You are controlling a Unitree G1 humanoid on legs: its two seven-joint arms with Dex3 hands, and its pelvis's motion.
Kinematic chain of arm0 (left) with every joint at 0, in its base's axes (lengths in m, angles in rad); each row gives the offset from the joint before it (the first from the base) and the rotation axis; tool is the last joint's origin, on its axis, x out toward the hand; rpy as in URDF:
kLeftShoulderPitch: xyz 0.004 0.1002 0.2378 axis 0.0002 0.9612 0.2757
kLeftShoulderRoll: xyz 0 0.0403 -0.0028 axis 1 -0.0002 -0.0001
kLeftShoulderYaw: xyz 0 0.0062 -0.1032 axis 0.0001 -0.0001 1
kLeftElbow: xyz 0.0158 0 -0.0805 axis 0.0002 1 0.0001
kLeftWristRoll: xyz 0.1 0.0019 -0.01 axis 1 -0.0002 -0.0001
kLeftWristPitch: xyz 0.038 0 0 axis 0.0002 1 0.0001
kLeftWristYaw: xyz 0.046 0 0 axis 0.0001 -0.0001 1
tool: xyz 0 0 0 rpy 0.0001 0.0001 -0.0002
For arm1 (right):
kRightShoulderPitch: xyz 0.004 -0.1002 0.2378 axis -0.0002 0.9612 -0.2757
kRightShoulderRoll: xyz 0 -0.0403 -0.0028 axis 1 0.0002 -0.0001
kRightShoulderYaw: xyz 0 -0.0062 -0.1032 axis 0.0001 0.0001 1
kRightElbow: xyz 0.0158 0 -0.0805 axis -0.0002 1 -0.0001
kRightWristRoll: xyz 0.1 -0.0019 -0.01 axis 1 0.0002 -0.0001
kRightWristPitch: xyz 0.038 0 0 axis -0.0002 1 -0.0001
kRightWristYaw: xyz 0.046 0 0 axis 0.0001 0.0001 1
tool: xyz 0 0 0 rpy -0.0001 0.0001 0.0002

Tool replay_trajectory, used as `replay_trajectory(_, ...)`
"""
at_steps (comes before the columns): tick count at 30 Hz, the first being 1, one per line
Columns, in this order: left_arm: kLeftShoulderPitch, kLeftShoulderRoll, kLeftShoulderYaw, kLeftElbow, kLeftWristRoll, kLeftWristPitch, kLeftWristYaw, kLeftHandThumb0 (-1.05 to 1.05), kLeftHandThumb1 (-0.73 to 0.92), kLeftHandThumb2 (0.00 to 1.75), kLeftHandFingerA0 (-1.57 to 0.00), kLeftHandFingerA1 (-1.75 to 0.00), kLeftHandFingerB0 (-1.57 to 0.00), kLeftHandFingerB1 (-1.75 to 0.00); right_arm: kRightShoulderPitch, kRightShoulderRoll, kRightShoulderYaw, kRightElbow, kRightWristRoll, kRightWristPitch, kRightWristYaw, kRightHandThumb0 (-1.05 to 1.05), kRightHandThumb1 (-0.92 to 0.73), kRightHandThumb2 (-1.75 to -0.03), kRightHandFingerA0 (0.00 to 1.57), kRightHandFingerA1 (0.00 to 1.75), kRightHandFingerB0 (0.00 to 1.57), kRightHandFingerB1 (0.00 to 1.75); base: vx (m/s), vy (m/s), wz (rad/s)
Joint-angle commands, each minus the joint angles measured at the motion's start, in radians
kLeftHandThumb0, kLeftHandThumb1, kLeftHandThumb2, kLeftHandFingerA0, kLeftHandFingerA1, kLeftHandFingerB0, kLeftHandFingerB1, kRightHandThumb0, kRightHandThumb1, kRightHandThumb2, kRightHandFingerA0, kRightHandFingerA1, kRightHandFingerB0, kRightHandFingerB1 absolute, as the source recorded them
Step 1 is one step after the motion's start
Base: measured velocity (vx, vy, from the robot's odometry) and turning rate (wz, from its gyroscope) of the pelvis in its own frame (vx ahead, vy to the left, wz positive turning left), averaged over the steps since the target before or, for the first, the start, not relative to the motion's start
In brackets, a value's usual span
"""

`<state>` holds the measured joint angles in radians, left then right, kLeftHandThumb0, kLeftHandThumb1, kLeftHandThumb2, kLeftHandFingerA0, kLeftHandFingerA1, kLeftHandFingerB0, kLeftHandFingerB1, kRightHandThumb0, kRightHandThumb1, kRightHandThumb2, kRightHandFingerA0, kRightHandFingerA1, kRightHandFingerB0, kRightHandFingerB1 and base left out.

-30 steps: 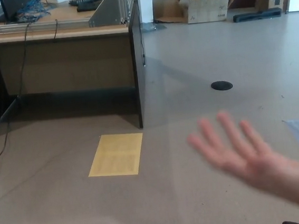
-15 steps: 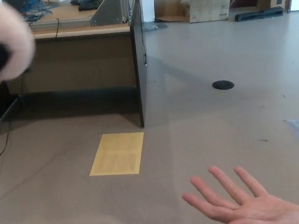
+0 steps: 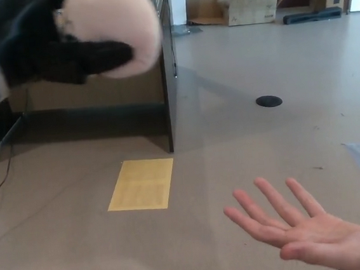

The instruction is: The robot extends its left hand to pick up an emotional support dumpling from the palm of a person and brings its hand down by its side. Then it extends its arm again to hand the dumpling back to the person.

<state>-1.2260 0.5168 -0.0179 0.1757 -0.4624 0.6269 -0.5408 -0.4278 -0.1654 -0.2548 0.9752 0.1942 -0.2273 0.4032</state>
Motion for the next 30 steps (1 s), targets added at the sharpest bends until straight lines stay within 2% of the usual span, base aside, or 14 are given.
replay_trajectory(1,-0.158,-0.060,-0.275,-0.065,0.203,-0.194,-0.181,-0.15,0.70,0.77,-0.87,-1.48,-0.85,-1.07,-0.018,-0.016,-0.004,0.004,0.008,0.008,-0.003,-0.56,-0.57,-0.58,0.72,0.45,0.37,0.33,0.00,0.000,0.00)
replay_trajectory(4,-0.173,-0.083,-0.340,-0.069,0.234,-0.226,-0.189,-0.15,0.70,0.77,-0.87,-1.48,-0.85,-1.07,-0.023,-0.014,-0.003,0.004,0.008,0.010,-0.005,-0.56,-0.57,-0.58,0.72,0.45,0.37,0.33,0.00,0.000,0.00)
replay_trajectory(5,-0.174,-0.098,-0.371,-0.071,0.256,-0.241,-0.184,-0.14,0.73,0.75,-0.82,-1.46,-0.81,-1.07,-0.025,-0.015,-0.001,0.006,0.006,0.010,-0.002,-0.56,-0.57,-0.58,0.72,0.44,0.35,0.32,0.00,0.000,0.00)
replay_trajectory(10,-0.172,-0.141,-0.445,-0.074,0.311,-0.279,-0.170,-0.16,0.71,0.76,-0.83,-1.43,-0.83,-1.03,-0.030,-0.017,0.005,0.009,0.002,0.014,-0.002,-0.55,-0.57,-0.58,0.72,0.44,0.35,0.32,0.00,0.000,0.00)
replay_trajectory(11,-0.157,-0.168,-0.468,-0.080,0.321,-0.280,-0.158,-0.19,0.67,0.84,-0.82,-1.47,-0.83,-1.10,-0.036,-0.017,0.008,0.009,-0.001,0.015,-0.002,-0.56,-0.57,-0.58,0.73,0.44,0.37,0.33,0.00,0.000,0.00)
replay_trajectory(12,-0.139,-0.203,-0.495,-0.087,0.334,-0.284,-0.144,-0.19,0.67,0.84,-0.82,-1.47,-0.83,-1.10,-0.044,-0.017,0.012,0.008,-0.003,0.016,-0.003,-0.56,-0.57,-0.58,0.73,0.44,0.37,0.33,0.00,0.000,0.00)
replay_trajectory(14,-0.133,-0.214,-0.498,-0.085,0.345,-0.289,-0.145,-0.19,0.67,0.84,-0.82,-1.47,-0.83,-1.10,-0.046,-0.017,0.013,0.009,-0.003,0.016,-0.004,-0.56,-0.57,-0.58,0.73,0.44,0.37,0.33,0.00,0.000,0.00)
replay_trajectory(15,-0.108,-0.259,-0.530,-0.081,0.361,-0.303,-0.129,-0.24,0.65,0.84,-0.79,-1.44,-0.82,-1.15,-0.049,-0.015,0.016,0.008,-0.003,0.021,-0.005,-0.55,-0.56,-0.58,0.73,0.44,0.36,0.32,0.00,0.000,0.00)
replay_trajectory(21,-0.067,-0.322,-0.549,-0.085,0.406,-0.317,-0.121,-0.23,0.66,0.85,-0.78,-1.47,-0.82,-1.14,-0.052,-0.014,0.019,0.009,-0.002,0.020,-0.004,-0.55,-0.56,-0.58,0.73,0.44,0.35,0.32,0.00,0.000,0.00)
replay_trajectory(23,-0.022,-0.372,-0.583,-0.102,0.417,-0.310,-0.105,-0.23,0.67,0.85,-0.80,-1.44,-0.83,-1.16,-0.054,-0.010,0.020,0.010,0.000,0.007,0.005,-0.53,-0.59,-0.58,0.68,0.43,0.32,0.31,0.00,0.000,0.00)
replay_trajectory(27,0.007,-0.398,-0.592,-0.118,0.452,-0.299,-0.109,-0.21,0.66,0.86,-0.81,-1.42,-0.83,-1.16,-0.054,-0.016,0.033,0.022,-0.017,-0.025,0.008,-0.56,-0.61,-0.59,0.66,0.42,0.34,0.32,0.00,0.000,0.00)
replay_trajectory(28,0.033,-0.407,-0.622,-0.118,0.474,-0.300,-0.106,-0.21,0.69,0.79,-0.75,-1.52,-0.78,-1.22,-0.054,-0.023,0.025,0.032,-0.004,-0.036,0.035,-0.56,-0.48,-0.82,0.70,0.59,0.52,0.52,0.00,0.000,0.00)
replay_trajectory(29,0.042,-0.410,-0.629,-0.119,0.483,-0.300,-0.105,-0.21,0.69,0.79,-0.75,-1.52,-0.78,-1.22,-0.054,-0.025,0.023,0.036,-0.001,-0.039,0.043,-0.56,-0.48,-0.82,0.70,0.59,0.52,0.52,0.00,0.000,0.00)
replay_trajectory(30,0.051,-0.413,-0.635,-0.119,0.491,-0.300,-0.103,-0.16,0.70,0.78,-0.70,-1.57,-0.74,-1.25,-0.054,-0.026,0.022,0.036,0.001,-0.035,0.044,-0.47,-0.60,-0.60,0.87,0.52,0.54,0.38,0.00,0.000,0.00)
